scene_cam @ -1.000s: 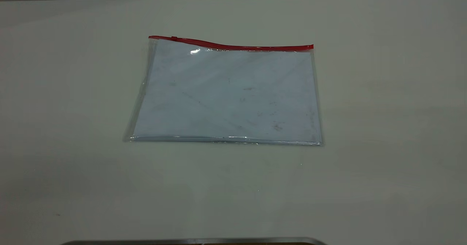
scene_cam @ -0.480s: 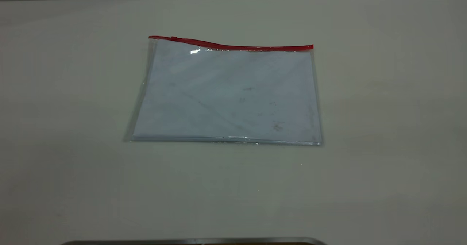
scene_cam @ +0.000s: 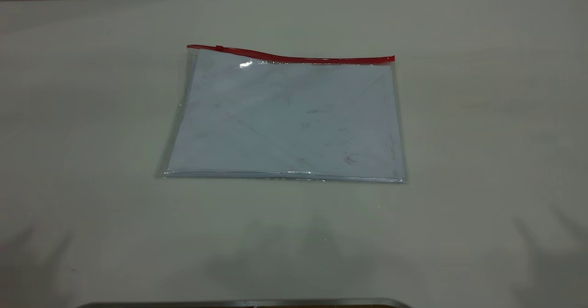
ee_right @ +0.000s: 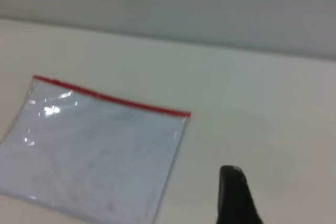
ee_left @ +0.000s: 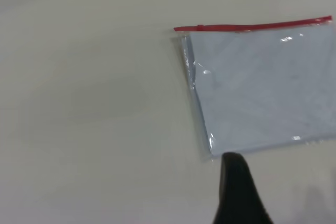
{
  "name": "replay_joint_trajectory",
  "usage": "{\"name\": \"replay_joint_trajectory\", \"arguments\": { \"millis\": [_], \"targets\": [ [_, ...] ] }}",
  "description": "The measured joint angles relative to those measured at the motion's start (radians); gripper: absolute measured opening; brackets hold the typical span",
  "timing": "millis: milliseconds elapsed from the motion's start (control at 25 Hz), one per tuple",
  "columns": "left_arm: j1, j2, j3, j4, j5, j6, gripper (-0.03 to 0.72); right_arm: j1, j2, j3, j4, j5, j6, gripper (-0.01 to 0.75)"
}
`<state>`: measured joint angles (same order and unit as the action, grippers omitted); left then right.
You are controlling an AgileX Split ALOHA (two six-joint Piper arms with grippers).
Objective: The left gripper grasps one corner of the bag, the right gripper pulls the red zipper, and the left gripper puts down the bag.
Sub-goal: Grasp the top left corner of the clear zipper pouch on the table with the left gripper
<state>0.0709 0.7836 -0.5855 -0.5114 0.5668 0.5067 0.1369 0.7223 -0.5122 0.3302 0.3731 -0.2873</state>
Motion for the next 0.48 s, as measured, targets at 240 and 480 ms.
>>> {"name": "replay_joint_trajectory", "arguments": {
  "millis": [240,480],
  "targets": [
    [0.0,0.376,-0.053,-0.153,-0.157,0.18,0.521,0.0,0.328,-0.136,0.075,-0.034,-0.115,0.498],
    [0.0,0.739,-0.208,-0.293,-0.199,0.342,0.521,0.0,0.581,-0.276,0.151,0.015,-0.202,0.498]
  ]
}}
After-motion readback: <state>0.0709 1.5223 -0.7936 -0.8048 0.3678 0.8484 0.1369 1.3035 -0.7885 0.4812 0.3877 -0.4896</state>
